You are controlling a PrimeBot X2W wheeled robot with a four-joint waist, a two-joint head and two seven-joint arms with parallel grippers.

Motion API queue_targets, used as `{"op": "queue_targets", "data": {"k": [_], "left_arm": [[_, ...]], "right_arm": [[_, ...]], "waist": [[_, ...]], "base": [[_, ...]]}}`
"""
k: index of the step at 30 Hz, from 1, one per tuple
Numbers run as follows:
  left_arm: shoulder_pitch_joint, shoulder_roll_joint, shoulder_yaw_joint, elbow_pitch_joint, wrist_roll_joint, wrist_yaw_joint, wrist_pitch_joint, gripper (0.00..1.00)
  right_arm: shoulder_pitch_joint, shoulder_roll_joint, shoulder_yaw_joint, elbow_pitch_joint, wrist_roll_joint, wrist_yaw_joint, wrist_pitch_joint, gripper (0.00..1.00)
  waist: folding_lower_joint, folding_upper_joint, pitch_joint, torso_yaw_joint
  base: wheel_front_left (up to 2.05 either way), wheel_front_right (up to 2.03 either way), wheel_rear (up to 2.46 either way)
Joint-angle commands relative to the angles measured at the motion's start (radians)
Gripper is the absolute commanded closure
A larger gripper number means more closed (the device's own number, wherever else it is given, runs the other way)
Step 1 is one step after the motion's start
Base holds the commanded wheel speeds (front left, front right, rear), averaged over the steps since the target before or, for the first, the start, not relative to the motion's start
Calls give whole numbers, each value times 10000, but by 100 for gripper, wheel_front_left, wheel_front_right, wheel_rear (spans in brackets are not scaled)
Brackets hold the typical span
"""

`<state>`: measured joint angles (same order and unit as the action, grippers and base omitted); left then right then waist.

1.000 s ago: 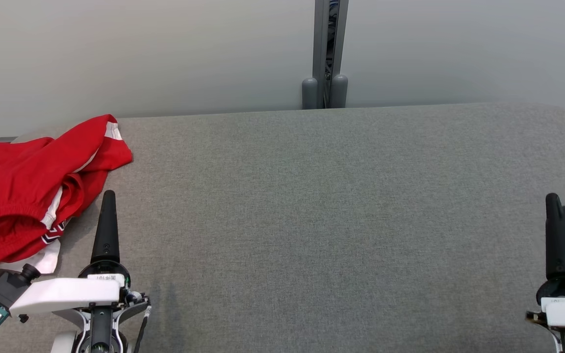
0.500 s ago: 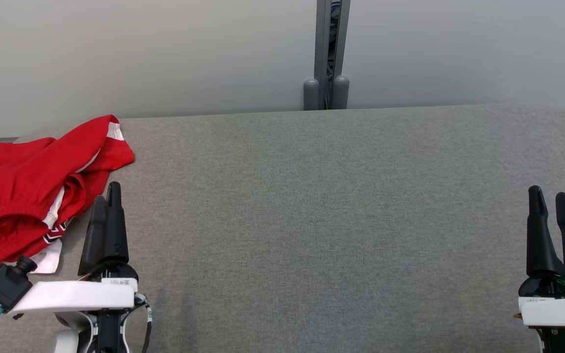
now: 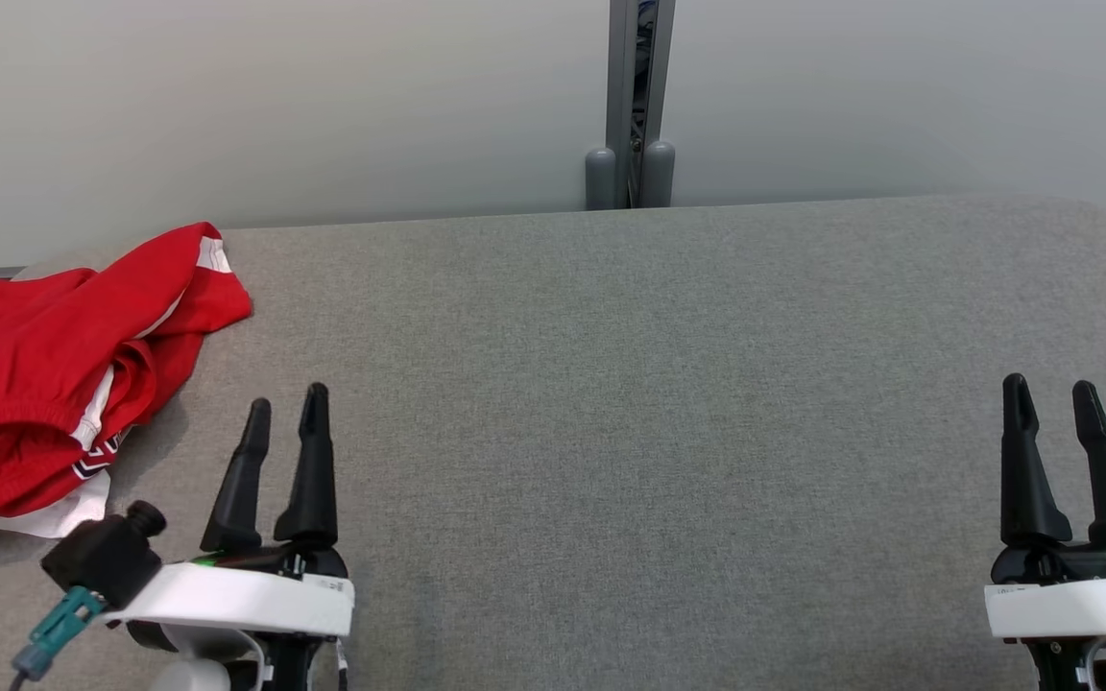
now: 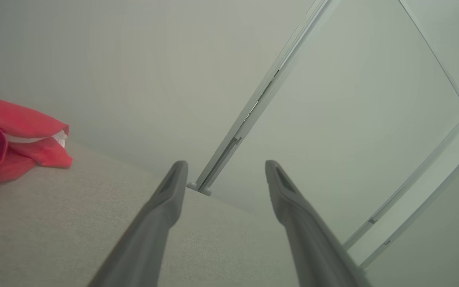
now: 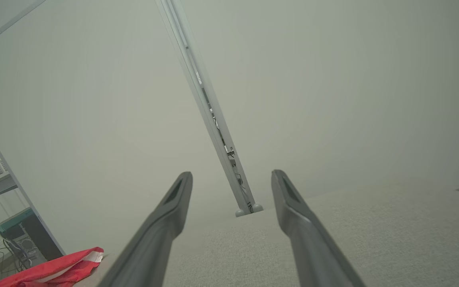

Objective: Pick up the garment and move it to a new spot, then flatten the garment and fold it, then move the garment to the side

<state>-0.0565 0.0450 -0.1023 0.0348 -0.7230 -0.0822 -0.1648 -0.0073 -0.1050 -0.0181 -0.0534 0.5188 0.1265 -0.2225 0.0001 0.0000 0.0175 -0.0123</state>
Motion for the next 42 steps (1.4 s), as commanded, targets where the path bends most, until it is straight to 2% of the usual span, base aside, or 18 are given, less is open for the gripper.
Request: {"op": "queue_targets", "data": {"k": [1, 12, 27, 42], "left_arm": [[-29, 48, -36, -53, 320, 57, -69, 0], [27, 53, -531, 487, 1928, 658, -308, 0], [115, 63, -816, 631, 3122, 987, -605, 0], [237, 70, -1006, 1468, 4002, 1080, -862, 0]], "right_arm": [[-163, -45, -56, -1, -279, 46, -98, 0], [-376, 110, -6, 759, -1556, 52, -188, 0], [-587, 289, 37, 1329, -2922, 55, -280, 0], [-737, 457, 140, 2121, -4025, 61, -383, 0]], "waist": [[0, 0, 10, -9], [0, 0, 152, -121], [0, 0, 184, -99], [-1, 0, 68, -176]], "base": [[0, 0, 0], [0, 0, 0], [0, 0, 0], [0, 0, 0]]}}
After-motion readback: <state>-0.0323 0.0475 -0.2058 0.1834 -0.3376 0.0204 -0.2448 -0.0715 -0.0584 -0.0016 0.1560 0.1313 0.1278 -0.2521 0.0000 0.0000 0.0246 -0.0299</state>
